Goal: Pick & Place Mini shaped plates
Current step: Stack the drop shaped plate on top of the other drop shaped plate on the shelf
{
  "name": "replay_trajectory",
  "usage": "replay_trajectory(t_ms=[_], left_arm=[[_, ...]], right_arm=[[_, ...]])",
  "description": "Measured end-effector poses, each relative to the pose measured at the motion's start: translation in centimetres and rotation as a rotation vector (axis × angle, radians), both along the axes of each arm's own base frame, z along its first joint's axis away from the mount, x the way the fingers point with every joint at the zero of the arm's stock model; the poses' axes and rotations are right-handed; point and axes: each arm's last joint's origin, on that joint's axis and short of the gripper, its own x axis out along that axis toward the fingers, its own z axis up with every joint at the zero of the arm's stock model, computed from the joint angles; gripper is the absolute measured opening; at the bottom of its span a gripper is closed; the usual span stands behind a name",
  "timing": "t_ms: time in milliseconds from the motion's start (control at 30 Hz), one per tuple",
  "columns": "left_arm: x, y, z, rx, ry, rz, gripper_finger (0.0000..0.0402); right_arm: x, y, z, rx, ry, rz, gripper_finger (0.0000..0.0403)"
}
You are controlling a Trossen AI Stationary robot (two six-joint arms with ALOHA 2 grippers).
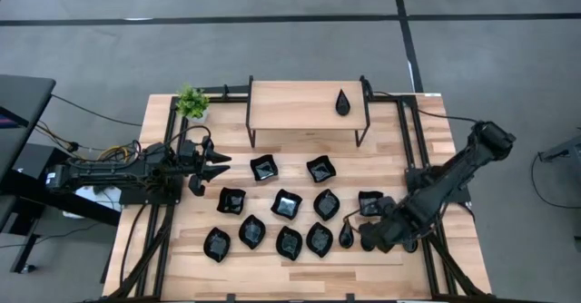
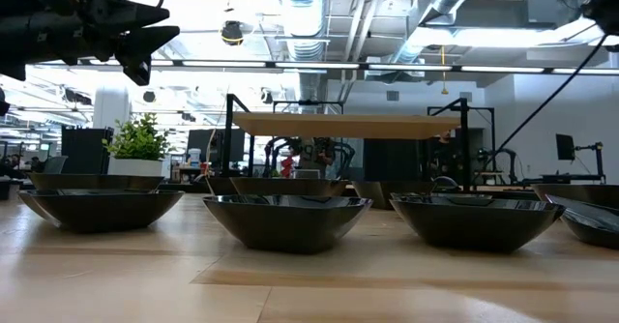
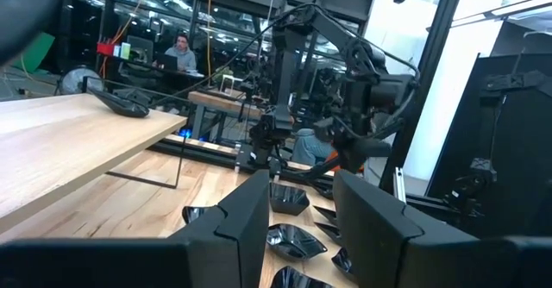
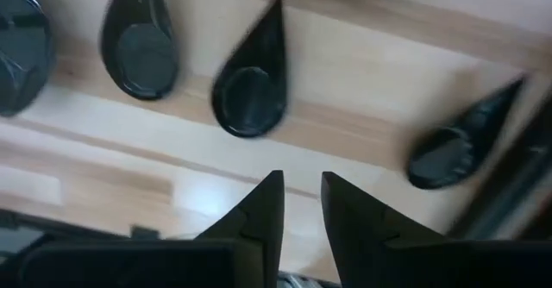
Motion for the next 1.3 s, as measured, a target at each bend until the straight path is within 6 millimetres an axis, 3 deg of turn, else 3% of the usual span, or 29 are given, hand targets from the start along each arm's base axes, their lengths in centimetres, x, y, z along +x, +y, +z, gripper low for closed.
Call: replay_trajectory(t_ms=[400, 900, 1300], left_arm=[[0.0, 0.0, 0.1, 0.001, -0.008, 0.000, 0.0132], [0.0, 0.0, 0.1, 0.009, -0.007, 0.001, 0.0132], [0.0, 0.0, 0.1, 0.012, -0.007, 0.002, 0.0132]], right_arm=[[0.7, 1.4, -2.2, -0.066, 0.048, 0.001, 0.0076], [0.6, 1.2, -2.2, -0.094, 0.045, 0.025, 0.0077], [0.8, 1.4, -2.2, -0.081, 0.021, 0.035, 0.0109]])
